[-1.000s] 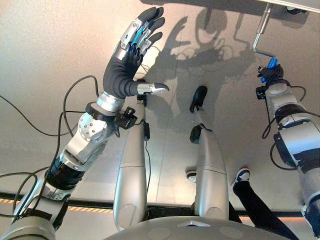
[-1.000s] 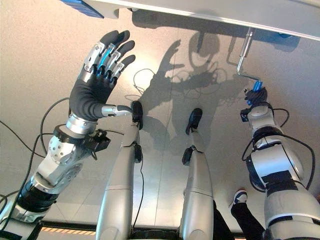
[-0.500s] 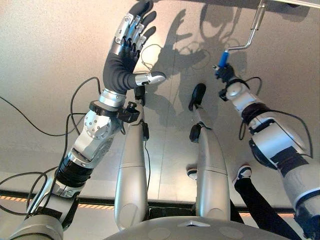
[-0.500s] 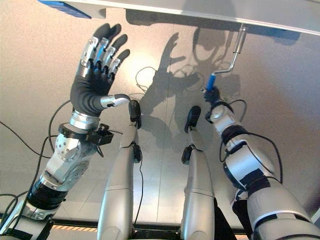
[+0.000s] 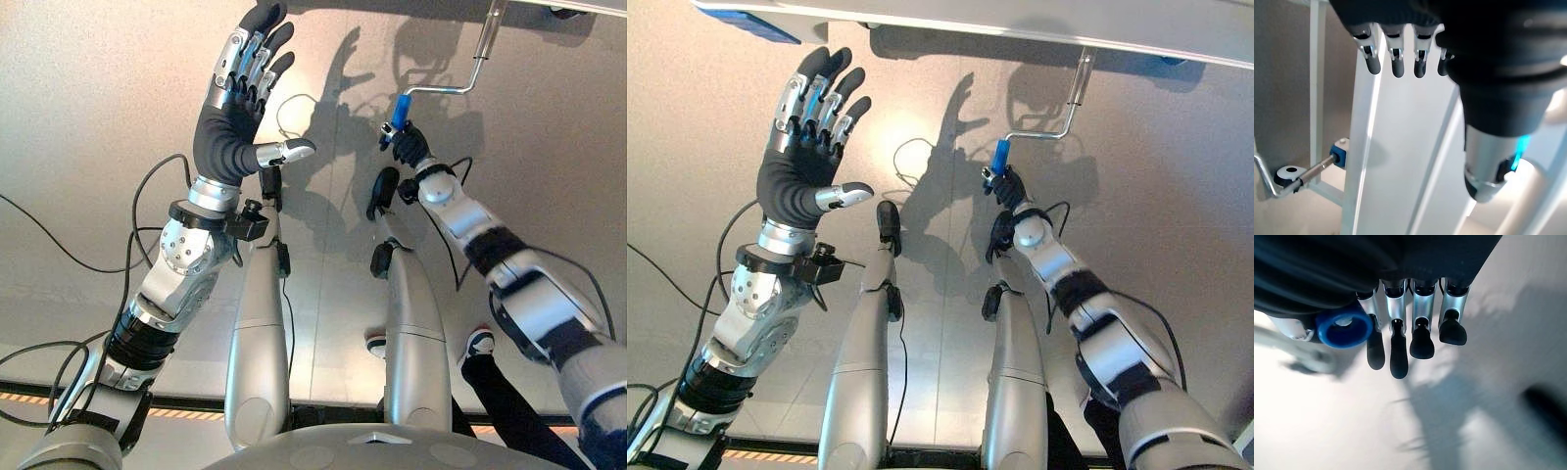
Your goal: Raise the hospital bed
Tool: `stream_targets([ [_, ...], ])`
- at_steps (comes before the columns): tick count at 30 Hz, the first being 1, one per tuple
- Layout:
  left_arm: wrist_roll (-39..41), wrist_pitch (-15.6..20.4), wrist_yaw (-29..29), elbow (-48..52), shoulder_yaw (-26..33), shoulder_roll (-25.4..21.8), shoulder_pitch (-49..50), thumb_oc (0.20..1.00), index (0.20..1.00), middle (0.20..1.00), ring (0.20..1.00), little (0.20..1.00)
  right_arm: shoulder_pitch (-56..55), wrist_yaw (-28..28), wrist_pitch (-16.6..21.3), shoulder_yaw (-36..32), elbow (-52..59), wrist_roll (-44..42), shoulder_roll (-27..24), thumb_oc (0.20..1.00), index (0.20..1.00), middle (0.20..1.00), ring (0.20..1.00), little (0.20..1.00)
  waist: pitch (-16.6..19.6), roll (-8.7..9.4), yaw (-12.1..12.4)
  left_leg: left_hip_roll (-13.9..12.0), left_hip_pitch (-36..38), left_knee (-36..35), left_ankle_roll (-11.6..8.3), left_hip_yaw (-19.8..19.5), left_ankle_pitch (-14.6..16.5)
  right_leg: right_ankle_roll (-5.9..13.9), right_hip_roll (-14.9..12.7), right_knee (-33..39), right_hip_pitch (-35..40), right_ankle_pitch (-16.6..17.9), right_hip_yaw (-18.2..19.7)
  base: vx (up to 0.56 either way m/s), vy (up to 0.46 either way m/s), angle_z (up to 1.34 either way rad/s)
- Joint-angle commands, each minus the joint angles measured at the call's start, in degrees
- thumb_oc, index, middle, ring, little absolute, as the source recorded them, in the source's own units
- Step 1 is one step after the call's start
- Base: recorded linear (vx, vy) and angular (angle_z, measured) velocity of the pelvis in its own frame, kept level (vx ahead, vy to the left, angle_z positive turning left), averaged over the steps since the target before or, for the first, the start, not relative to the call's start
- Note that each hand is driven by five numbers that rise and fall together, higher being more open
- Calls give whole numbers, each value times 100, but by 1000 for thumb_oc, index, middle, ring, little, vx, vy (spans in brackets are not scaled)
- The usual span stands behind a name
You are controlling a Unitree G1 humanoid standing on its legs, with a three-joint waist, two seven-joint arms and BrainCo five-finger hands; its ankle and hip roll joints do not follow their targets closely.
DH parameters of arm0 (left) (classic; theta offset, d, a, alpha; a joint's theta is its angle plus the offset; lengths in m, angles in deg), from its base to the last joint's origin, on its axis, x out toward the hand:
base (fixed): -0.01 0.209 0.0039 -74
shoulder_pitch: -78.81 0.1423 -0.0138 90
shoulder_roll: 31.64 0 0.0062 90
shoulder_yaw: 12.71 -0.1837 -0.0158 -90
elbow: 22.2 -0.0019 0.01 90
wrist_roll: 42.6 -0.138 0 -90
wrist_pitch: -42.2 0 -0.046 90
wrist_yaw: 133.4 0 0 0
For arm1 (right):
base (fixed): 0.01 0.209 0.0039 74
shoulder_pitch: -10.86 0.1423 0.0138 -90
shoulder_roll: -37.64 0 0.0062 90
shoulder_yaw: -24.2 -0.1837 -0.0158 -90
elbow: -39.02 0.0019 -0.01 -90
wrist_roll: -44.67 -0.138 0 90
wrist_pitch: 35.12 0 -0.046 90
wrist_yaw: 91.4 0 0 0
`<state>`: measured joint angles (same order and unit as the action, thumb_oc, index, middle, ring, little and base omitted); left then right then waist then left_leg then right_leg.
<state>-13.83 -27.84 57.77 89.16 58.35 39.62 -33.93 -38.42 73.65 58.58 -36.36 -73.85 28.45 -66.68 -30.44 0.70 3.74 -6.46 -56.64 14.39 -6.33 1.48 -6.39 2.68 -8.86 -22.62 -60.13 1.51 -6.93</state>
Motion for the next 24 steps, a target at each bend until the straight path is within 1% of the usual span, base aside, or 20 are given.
stream_targets([
  [1, -407, 419, 88, 873, -23, -411, 438, 1000, 1000, 1000, 1000, 1000, -121, 212, 1653, -23, 2095, -555, 801, 200, 200, 200, 200, 200, 65, -47, -228, 408, -80, 382, 332, 5, 434, 545, -154, 298, 208, 209, 0, -6, 27, 4],
  [2, -407, 419, 89, 873, -25, -410, 437, 1000, 1000, 1000, 1000, 1000, -123, 212, 1651, -24, 2097, -555, 800, 200, 200, 200, 200, 200, 65, -47, -227, 408, -79, 382, 332, 6, 435, 545, -153, 298, 209, 209, 0, -8, 18, 5],
  [3, -460, 425, 78, 941, 60, -505, 557, 1000, 1000, 1000, 1000, 1000, -677, 96, 1817, -562, 2588, -649, 566, 200, 200, 200, 200, 200, 65, 0, -338, 408, -63, 399, 343, 31, 456, 551, -162, 282, 210, 213, 26, -5, 17, 4],
  [4, -451, 436, 44, 995, 155, -542, 638, 1000, 1000, 1000, 1000, 1000, -958, 10, 1908, -902, 2865, -638, 453, 200, 200, 200, 200, 200, 65, 19, -410, 409, -61, 410, 344, 42, 470, 554, -162, 270, 202, 212, 39, -5, 17, 3],
  [5, -421, 441, -4, 1019, 185, -562, 699, 1000, 1000, 1000, 1000, 1000, -1151, 60, 1965, -1085, 2981, -773, 443, 200, 200, 200, 200, 200, 65, 30, -442, 405, -47, 421, 347, 50, 480, 556, -167, 265, 209, 211, 48, -4, 10, 3],
  [6, -380, 464, -40, 1021, 221, -563, 753, 1000, 1000, 1000, 1000, 1000, -1345, 6, 2074, -1351, 3007, -963, 513, 200, 200, 200, 200, 200, 65, 41, -466, 399, -16, 418, 349, 57, 491, 557, -167, 272, 236, 209, 65, 0, 0, 0],
  [8, -313, 492, -107, 1073, 381, -535, 869, 1000, 1000, 1000, 1000, 1000, -1665, -117, 2231, -1908, 3169, -1071, 563, 200, 200, 200, 200, 200, 65, 68, -541, 394, 35, 405, 353, 64, 512, 562, -155, 300, 277, 211, 93, 0, 5, 2],
  [10, -236, 512, -156, 1088, 496, -479, 939, 1000, 1000, 1000, 1000, 1000, -1811, -257, 2412, -2324, 3091, -1263, 704, 200, 200, 200, 200, 200, 65, 88, -577, 388, 68, 421, 354, 61, 540, 563, -146, 310, 310, 203, 124, 0, 0, 0],
  [14, -129, 524, -251, 1129, 683, -374, 1034, 1000, 1000, 1000, 1000, 1000, -1897, -680, 2564, -2984, 2702, -1335, 775, 200, 200, 200, 200, 200, 65, 134, -632, 381, 104, 457, 352, 67, 585, 564, -120, 290, 354, 184, 163, 0, 0, 0],
  [17, -66, 512, -279, 1196, 833, -329, 1111, 1000, 1000, 1000, 1000, 1000, -1853, -1065, 2540, -3370, 2348, -1304, 649, 200, 200, 200, 200, 200, 65, 182, -649, 365, 138, 440, 339, 61, 607, 568, -109, 320, 388, 179, 171, 3, -4, 1],
  [20, -65, 455, -312, 1261, 912, -293, 1224, 1000, 1000, 1000, 1000, 1000, -1750, -1285, 2441, -3626, 1903, -1212, 387, 200, 200, 200, 200, 200, 65, 218, -638, 361, 159, 421, 332, 38, 614, 571, -91, 346, 422, 173, 171, 0, 0, 0],
  [21, -65, 454, -312, 1262, 913, -291, 1224, 1000, 1000, 1000, 1000, 1000, -1746, -1284, 2444, -3624, 1899, -1213, 384, 200, 200, 200, 200, 200, 65, 216, -639, 361, 158, 421, 332, 38, 614, 571, -90, 346, 422, 173, 170, 0, 0, 0],
  [22, -33, 465, -356, 1265, 927, -297, 1275, 1000, 1000, 1000, 1000, 1000, -1566, -1534, 2297, -3681, 1353, -1097, 103, 200, 200, 200, 200, 200, 65, 223, -618, 355, 161, 420, 322, 24, 616, 571, -89, 345, 425, 167, 160, 0, 0, 0],
  [24, 15, 456, -346, 1276, 925, -273, 1297, 1000, 1000, 1000, 1000, 1000, -1365, -1503, 2253, -3629, 882, -1407, 3, 200, 200, 200, 200, 200, 65, 236, -598, 343, 155, 412, 306, 27, 606, 566, -83, 344, 425, 166, 145, 0, 0, 0],
])
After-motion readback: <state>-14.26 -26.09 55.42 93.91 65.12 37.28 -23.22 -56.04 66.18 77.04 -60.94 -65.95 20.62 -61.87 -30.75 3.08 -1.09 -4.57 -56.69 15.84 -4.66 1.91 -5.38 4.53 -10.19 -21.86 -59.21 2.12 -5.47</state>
